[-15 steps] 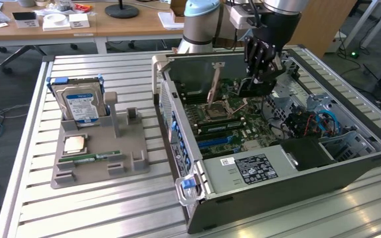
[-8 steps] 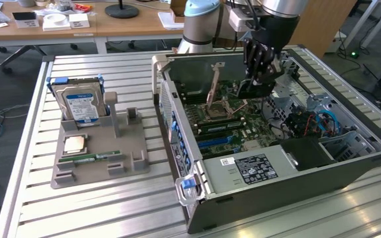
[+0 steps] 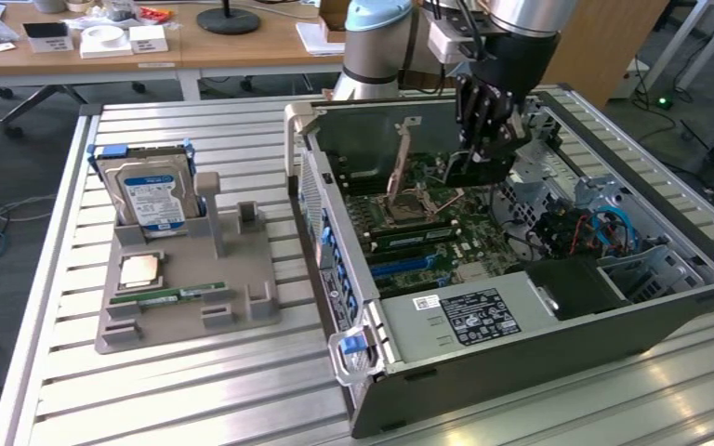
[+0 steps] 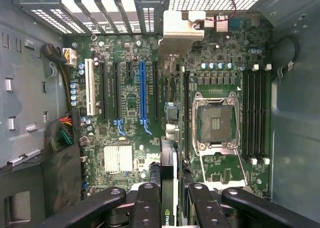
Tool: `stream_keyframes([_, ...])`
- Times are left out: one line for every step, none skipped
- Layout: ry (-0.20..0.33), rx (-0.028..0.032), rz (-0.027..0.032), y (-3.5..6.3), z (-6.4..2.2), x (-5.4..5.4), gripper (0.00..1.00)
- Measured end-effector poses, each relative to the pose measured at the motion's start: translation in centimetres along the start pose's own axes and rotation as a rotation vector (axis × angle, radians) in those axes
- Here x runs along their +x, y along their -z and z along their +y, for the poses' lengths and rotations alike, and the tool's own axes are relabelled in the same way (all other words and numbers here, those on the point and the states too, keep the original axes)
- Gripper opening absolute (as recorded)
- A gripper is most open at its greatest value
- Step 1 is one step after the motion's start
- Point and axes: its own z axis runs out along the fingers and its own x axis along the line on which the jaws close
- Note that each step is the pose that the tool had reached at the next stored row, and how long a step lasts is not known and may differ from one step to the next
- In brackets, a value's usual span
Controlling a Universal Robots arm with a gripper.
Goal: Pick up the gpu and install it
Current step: 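Insert the gpu into the slot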
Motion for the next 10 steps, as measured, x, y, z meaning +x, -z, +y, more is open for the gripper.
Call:
stream_keyframes([0.0,0.0,0.0,-0.03,0.0,0.0,0.26])
stream_keyframes([0.0,0.0001,-0.0002,-0.08,0.0,0.0,0.26])
stream_keyframes([0.0,0.0001,-0.0003,-0.15,0.0,0.0,0.26])
stream_keyframes([0.0,0.0001,-0.0003,-0.23,0.01,0.01,0.26])
stream_keyframes([0.0,0.0001,-0.0002,-0.31,0.02,0.01,0.26])
stream_keyframes([0.0,0.0001,-0.0002,-0.41,0.02,0.01,0.26])
stream_keyframes([0.0,0.0001,-0.0003,-0.51,0.02,0.01,0.26])
stream_keyframes([0.0,0.0001,-0.0001,-0.6,0.02,0.01,0.26])
stream_keyframes([0.0,0.0001,-0.0001,-0.69,0.03,0.01,0.26])
stream_keyframes([0.0,0.0001,-0.0002,-0.79,0.04,0.02,0.26])
